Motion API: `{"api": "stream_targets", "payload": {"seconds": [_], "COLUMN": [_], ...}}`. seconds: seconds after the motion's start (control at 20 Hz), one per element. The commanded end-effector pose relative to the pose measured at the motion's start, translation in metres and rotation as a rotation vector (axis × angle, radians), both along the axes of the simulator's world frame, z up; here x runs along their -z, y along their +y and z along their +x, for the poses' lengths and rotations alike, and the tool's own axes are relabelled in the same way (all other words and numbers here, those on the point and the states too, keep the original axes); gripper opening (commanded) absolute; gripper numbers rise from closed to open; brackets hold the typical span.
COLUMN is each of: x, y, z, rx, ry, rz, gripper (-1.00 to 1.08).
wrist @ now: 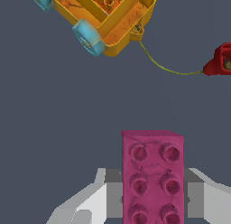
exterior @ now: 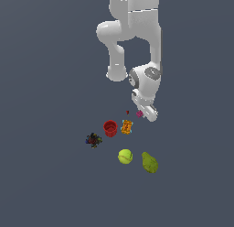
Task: Pick up a designated object from a clutter of objects.
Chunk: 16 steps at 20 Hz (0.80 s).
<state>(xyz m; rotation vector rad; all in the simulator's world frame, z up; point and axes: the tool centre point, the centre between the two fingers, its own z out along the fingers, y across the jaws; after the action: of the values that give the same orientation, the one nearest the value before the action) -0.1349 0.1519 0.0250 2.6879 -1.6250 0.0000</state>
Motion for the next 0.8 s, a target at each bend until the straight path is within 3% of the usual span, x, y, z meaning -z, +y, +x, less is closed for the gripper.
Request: {"api": "stream_targets", "payload": {"seconds": [0.0,0.75], "x": [-0.009,-0.117], "y": [-0.002,-0.027], "z": [0.004,0.049], "rx": [0.0,-0.002], "ry": [-0.001,0.001], "rz": [0.0,0.004], "gripper": [-1.0,-1.0]}}
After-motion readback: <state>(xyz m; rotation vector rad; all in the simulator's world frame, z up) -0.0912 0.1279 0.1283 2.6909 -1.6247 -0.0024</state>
